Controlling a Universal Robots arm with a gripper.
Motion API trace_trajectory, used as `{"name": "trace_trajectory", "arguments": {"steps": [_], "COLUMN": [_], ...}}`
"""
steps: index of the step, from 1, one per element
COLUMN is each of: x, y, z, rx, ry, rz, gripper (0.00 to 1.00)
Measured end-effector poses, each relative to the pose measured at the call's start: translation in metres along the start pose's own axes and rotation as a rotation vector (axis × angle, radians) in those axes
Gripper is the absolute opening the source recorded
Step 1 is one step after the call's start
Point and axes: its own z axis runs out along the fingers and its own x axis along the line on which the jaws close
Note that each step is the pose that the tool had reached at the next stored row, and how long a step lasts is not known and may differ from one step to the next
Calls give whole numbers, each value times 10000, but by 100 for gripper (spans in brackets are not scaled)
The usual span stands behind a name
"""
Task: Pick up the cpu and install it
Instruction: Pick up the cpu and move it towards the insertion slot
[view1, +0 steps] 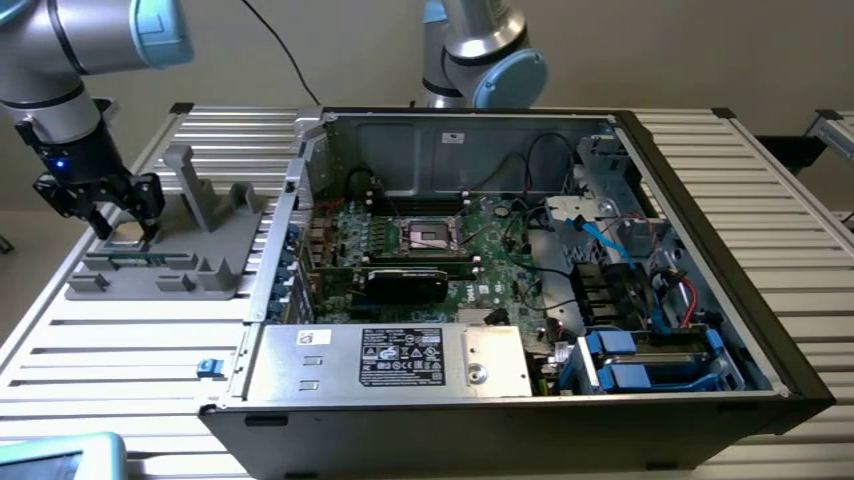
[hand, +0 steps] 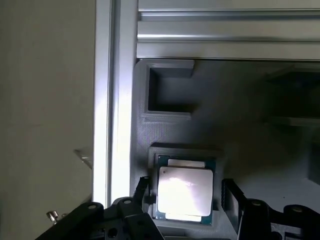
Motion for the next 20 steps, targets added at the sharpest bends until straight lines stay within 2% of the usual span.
{"name": "trace_trajectory", "arguments": {"steps": [4,14,16,18,20], "x": [-11,-23,-19,-13,5], "y": [0,17,19,23,38], "z": [-1,4,5,7,9], "rx": [10,87,157,250,318], "ry": [14,18,16,-20,-139], "rz": [0,3,9,13,17], "gripper": [69,69,69,69,69]}}
